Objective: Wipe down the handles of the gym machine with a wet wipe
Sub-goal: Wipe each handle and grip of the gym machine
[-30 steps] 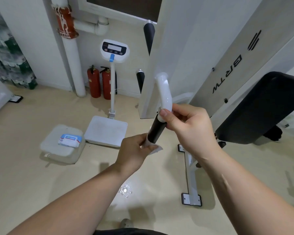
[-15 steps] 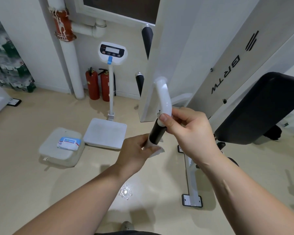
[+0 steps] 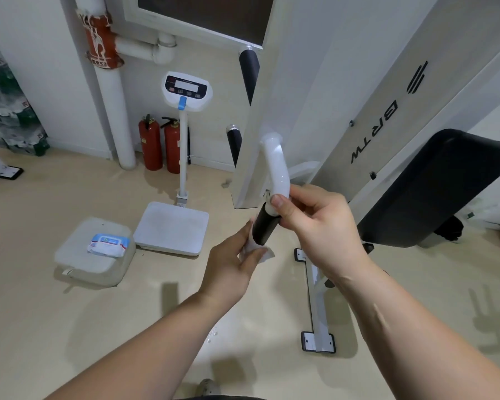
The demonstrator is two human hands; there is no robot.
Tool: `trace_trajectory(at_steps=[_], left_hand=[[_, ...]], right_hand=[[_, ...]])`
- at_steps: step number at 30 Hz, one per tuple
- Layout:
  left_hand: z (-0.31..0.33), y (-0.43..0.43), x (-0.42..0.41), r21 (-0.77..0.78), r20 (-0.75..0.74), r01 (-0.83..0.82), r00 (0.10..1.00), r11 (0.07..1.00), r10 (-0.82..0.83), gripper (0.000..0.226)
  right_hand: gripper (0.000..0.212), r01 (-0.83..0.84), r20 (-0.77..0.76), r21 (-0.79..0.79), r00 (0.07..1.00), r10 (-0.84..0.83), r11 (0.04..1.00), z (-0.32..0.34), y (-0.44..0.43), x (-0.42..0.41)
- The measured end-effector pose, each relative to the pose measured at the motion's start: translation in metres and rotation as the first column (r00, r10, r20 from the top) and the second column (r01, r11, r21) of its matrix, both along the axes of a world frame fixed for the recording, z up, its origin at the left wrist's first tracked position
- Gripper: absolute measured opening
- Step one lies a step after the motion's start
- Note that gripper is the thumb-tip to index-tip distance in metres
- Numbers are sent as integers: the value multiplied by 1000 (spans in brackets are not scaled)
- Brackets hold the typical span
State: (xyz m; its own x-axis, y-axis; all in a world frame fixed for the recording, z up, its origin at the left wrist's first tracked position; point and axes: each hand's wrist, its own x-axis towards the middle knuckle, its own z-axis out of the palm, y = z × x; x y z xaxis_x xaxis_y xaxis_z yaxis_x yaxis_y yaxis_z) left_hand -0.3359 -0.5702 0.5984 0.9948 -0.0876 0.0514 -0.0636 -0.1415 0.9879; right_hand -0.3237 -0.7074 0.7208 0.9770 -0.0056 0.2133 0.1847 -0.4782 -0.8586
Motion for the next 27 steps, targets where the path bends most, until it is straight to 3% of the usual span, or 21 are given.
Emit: trace_trajectory(at_steps=[6,12,17,22,24,27], left_hand=[[21,-13,-4,-83,195,-37,979,996,53,70],[-6,-11,-8,47,108,11,994,999,-16,67],[24,-20,3,-127,239,52,971,991,-21,69],[-32,-8,-22,142,77,20,997,990,-32,71],[-36,-7,-22,144,23,26,999,989,-29,68],[-8,-15,-8,40,101,25,994,999,-29,64]], right_hand=[[24,10,-7,-7,1000,-10,1000,-1,8,-2],[37,48,-5,-6,999,-48,999,-3,5,-2],[25,50,-6,-20,999,-50,999,-1,2,-5],[35,49,-16,-20,999,-49,999,-2,2,-10],[35,53,-19,-13,998,-53,999,-2,3,-11],[24,54,-22,2,998,-54,999,1,3,-11]])
